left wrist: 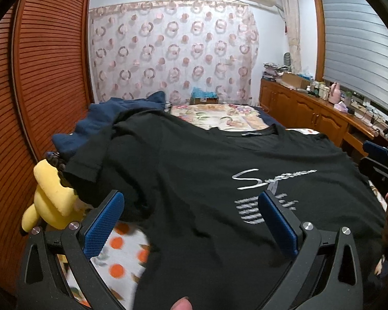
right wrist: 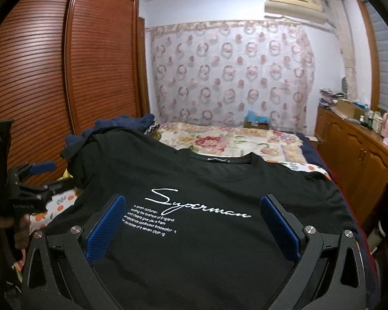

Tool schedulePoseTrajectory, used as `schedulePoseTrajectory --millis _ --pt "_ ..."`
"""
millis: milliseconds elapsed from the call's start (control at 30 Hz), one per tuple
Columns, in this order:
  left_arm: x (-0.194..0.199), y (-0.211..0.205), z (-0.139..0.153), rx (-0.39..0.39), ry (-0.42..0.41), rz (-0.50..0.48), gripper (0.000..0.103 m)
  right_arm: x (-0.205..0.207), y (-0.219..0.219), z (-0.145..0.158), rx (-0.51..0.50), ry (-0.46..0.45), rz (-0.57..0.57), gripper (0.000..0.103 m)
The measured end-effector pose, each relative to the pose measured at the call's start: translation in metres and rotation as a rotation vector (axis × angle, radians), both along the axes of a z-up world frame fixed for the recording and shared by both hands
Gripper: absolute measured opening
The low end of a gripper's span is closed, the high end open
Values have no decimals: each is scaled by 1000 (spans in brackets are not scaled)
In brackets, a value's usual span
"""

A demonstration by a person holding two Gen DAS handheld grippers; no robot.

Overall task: Fold small clothes
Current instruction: 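Lower the left tool to the T-shirt side edge and close it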

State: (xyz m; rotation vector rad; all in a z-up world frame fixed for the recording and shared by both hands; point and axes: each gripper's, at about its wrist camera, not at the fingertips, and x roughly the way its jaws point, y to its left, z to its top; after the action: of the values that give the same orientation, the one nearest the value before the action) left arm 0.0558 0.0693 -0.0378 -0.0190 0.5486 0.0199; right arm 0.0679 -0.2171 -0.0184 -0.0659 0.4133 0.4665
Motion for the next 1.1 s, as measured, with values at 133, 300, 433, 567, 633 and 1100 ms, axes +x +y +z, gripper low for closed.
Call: schedulePoseTrajectory --millis 133,300,433,567,633,1100 --pt "15 27 3 2 20 20 103 26 0 2 -24 35 36 103" --pt "28 59 15 -12 26 38 89 60 1 5 -42 92 86 102" --pt "44 77 17 -2 69 52 65 90 2 6 -66 127 105 102" --pt "58 92 9 -12 127 59 55 119 -1 9 -66 167 118 102" --pt "61 97 2 3 154 76 53 132 -1 12 -67 182 124 102" --pt "71 120 5 -13 235 56 4 218 28 11 -95 253 152 102"
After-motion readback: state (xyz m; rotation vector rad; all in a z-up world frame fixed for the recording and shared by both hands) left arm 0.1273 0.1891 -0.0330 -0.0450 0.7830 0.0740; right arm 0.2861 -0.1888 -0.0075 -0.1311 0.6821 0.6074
